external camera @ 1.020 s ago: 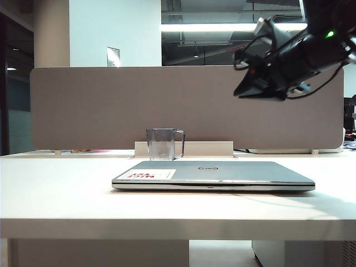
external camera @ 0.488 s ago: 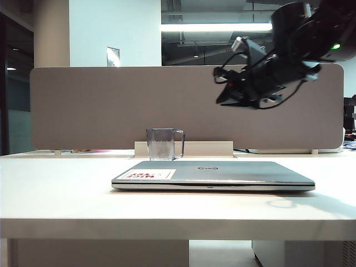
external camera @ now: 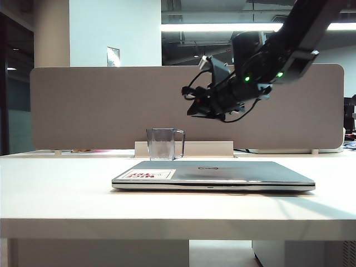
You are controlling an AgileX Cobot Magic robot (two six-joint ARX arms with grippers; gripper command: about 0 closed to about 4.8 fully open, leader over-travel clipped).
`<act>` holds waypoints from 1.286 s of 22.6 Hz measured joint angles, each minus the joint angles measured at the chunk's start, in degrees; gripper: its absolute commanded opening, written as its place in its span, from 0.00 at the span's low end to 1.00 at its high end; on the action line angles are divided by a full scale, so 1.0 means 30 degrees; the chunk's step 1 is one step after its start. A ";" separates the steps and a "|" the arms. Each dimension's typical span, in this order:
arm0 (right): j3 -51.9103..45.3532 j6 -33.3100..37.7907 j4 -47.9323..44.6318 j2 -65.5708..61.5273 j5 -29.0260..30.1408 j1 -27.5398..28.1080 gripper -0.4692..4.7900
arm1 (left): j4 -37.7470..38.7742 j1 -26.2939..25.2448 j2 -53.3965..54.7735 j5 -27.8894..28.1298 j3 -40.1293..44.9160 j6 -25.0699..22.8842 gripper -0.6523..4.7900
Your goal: Pick up the water cup and place it on the right side of the laptop.
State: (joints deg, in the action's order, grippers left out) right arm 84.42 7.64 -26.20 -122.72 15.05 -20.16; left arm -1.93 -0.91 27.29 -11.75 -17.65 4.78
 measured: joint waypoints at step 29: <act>0.9952 -0.0051 0.3264 -0.7781 -0.1676 0.0000 0.43 | 0.0000 0.0000 0.0015 0.0066 -0.0007 -0.0160 0.11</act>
State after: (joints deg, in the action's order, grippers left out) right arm 114.28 7.49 -16.40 -146.06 10.02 -20.16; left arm -1.93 -0.91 27.33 -11.55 -17.67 4.29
